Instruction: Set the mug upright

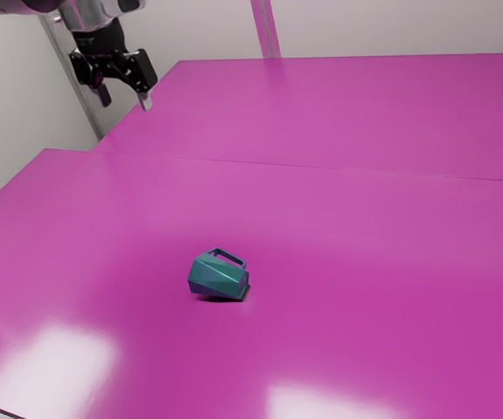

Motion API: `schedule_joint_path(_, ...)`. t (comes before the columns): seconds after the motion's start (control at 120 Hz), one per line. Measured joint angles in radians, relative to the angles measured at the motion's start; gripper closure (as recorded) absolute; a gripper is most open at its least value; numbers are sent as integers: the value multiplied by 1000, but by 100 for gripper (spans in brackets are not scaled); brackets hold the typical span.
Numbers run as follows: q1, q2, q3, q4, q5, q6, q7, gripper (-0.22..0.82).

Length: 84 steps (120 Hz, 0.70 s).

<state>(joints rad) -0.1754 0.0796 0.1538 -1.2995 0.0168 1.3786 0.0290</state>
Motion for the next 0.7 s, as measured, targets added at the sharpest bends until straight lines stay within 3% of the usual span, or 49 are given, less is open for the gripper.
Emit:
schedule_joint_path(0.183,2,-16,7,-53,-67,-13,-3,0)
schedule_joint_path(0.367,-53,-141,103,-419,-196,114,33,0)
schedule_joint_path(0.492,25,-182,151,-668,-333,251,92,0)
schedule_joint_path(0.7,110,-146,162,-839,-613,410,237,0)
